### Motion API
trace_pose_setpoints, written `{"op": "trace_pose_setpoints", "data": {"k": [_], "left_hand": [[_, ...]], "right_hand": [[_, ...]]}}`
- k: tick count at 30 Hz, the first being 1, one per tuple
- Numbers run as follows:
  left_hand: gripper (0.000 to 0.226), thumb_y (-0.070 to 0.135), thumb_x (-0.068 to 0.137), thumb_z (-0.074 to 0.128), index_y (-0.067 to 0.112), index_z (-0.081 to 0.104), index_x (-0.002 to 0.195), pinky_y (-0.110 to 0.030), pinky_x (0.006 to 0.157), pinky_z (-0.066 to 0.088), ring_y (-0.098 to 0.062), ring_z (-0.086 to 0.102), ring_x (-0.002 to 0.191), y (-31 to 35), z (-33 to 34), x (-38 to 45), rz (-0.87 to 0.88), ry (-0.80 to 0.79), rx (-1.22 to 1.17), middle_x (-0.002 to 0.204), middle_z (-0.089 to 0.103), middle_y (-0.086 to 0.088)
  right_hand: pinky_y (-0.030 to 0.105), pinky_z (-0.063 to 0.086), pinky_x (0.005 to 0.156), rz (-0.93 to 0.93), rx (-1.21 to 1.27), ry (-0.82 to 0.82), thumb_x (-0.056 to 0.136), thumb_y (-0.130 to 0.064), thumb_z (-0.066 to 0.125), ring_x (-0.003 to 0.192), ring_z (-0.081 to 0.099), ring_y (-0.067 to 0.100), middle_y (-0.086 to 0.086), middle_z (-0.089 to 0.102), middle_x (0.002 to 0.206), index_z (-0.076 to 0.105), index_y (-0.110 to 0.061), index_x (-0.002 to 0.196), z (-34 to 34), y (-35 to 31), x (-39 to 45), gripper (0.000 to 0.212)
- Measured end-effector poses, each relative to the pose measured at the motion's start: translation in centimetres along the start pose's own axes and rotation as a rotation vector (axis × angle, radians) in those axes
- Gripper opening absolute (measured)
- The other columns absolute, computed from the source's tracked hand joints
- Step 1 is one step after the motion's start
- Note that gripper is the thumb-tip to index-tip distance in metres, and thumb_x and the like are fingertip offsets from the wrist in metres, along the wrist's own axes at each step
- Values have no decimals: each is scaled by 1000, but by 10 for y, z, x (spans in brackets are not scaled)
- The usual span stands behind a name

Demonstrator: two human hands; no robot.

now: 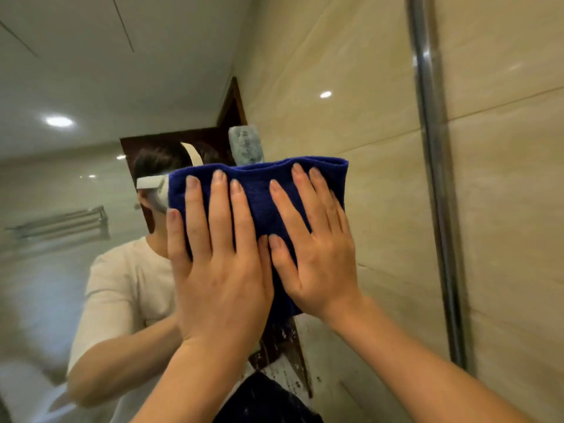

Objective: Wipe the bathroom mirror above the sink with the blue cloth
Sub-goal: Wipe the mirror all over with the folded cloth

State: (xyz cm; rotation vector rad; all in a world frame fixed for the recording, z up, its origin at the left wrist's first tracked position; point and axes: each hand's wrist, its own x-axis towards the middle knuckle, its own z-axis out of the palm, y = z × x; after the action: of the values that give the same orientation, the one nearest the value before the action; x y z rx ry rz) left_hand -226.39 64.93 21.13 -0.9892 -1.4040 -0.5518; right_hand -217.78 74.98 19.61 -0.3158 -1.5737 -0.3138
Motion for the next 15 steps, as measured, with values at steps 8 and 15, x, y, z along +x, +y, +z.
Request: {"op": "trace_pose_setpoints", "data": {"k": [8, 15], "left_hand": [[60, 28, 104, 26, -1, 11, 154, -49, 123, -1, -35, 1, 151, 100, 41, 45, 164, 6, -129, 163, 9, -19], [61, 30, 97, 35, -1, 29, 149, -46, 120, 7, -36, 24, 147, 157, 56, 54, 253, 69, -149, 157, 29, -20]], "right_hand": [[51, 24, 117, 122, -109, 17, 103, -39, 21, 149, 18, 29, 15, 27, 157, 32, -8, 149, -33, 108, -5, 56], [45, 22, 120, 140, -191, 54, 101, -27, 30, 147, 23, 29, 16, 29, 156, 30, -5, 149, -49, 167, -24, 52]]}}
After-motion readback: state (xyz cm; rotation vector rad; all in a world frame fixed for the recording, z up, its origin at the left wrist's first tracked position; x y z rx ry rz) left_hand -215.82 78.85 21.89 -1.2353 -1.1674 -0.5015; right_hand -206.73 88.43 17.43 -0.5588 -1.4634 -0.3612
